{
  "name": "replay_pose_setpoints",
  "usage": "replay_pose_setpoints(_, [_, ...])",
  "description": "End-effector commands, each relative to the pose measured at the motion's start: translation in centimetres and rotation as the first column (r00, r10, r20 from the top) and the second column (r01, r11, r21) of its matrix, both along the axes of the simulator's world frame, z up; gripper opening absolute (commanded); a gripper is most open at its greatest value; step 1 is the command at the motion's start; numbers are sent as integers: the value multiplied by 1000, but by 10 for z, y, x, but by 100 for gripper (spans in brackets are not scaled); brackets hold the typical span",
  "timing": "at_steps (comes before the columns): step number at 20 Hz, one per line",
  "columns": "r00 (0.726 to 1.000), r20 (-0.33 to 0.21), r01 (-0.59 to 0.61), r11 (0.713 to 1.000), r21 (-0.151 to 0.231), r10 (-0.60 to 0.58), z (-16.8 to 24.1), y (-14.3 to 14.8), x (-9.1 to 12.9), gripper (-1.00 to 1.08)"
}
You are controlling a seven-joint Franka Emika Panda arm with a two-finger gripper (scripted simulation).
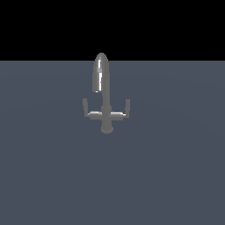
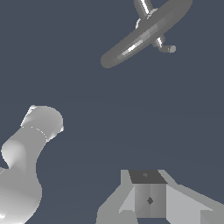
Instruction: Turn on the faucet by rotating a designated handle.
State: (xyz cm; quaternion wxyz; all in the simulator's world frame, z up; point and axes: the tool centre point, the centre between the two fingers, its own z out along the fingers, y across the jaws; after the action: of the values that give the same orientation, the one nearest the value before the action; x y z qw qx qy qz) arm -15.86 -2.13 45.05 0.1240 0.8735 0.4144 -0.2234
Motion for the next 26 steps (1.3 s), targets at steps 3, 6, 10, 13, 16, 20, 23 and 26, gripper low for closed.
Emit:
replay_pose_setpoints(3, [988, -90, -128, 992, -19, 126, -8, 1, 15, -100])
replay_pose_setpoints(6, [967, -152, -210, 978, -22, 204, -13, 2, 25, -100])
replay_pose_setpoints(10, [924, -236, -314, 949, -17, 301, -21, 4, 39, -100])
replay_pose_setpoints(13, [880, -300, -388, 922, -4, 369, -28, 6, 49, -100])
replay_pose_setpoints(16, [827, -362, -456, 890, 15, 430, -34, 9, 59, -100])
replay_pose_setpoints(20, [744, -441, -538, 841, 50, 502, -44, 12, 73, -100])
replay_pose_setpoints(23, [673, -496, -592, 802, 83, 549, -52, 15, 83, -100])
replay_pose_setpoints(26, [596, -547, -639, 760, 122, 588, -60, 19, 93, -100])
